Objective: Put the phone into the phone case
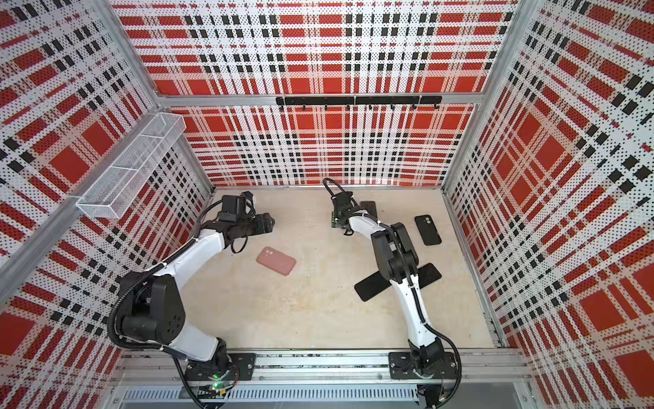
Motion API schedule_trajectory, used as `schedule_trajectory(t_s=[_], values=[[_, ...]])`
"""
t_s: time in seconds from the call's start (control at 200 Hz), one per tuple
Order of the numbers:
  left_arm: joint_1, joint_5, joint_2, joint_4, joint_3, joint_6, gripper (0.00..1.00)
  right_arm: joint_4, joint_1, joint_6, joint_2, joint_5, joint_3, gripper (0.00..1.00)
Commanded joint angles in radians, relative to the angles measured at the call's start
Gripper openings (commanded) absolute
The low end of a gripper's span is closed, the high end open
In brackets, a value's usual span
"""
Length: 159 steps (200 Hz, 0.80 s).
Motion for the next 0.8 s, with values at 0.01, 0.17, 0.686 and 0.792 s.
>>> schedule_trajectory(t_s=[0.01,0.17,0.686,0.792], values=[[0.014,-0.006,-0.001,0.018,-0.01,0.007,0.79,-0.031,0.019,-0.031,-0.059,0.003,0.014,1.0],[0.027,-0.081,0.036,-0.014,0.001,0.043,0.79,0.03,0.024,-0.055,-0.292,-0.006,-0.166,1.0],[0.054,-0.146,0.202,-0.231,0.016,0.255,0.78,-0.155,-0.256,-0.08,-0.935,-0.248,-0.79,1.0],[0.07,-0.133,0.23,-0.231,0.014,0.268,0.78,-0.177,-0.347,-0.045,-1.018,-0.312,-0.866,1.0]])
